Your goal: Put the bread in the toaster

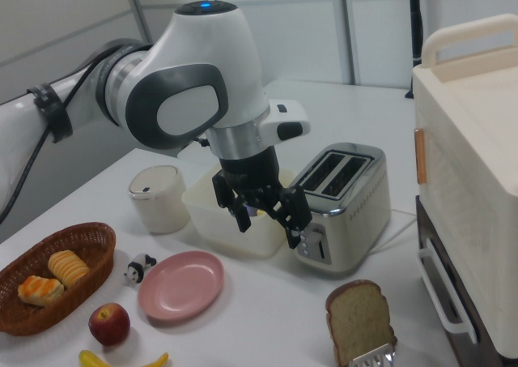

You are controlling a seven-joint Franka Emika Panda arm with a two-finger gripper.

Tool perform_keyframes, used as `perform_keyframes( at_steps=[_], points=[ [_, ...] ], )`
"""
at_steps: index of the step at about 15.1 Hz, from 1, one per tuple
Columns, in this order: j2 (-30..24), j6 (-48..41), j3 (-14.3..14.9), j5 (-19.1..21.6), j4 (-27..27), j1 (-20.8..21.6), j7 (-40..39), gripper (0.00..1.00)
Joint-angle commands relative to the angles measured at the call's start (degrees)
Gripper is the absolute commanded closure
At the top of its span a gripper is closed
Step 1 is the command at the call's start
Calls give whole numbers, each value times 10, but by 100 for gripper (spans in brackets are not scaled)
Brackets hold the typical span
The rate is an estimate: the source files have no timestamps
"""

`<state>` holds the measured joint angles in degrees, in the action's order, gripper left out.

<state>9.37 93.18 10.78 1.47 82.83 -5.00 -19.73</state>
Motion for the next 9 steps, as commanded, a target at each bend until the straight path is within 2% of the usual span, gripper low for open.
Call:
perform_keyframes(
  at_steps=[1,9],
  points=[
    [-9,-14,2,-9,6,4,8,0],
    [-4,-15,2,-10,7,5,14,0]
  ],
)
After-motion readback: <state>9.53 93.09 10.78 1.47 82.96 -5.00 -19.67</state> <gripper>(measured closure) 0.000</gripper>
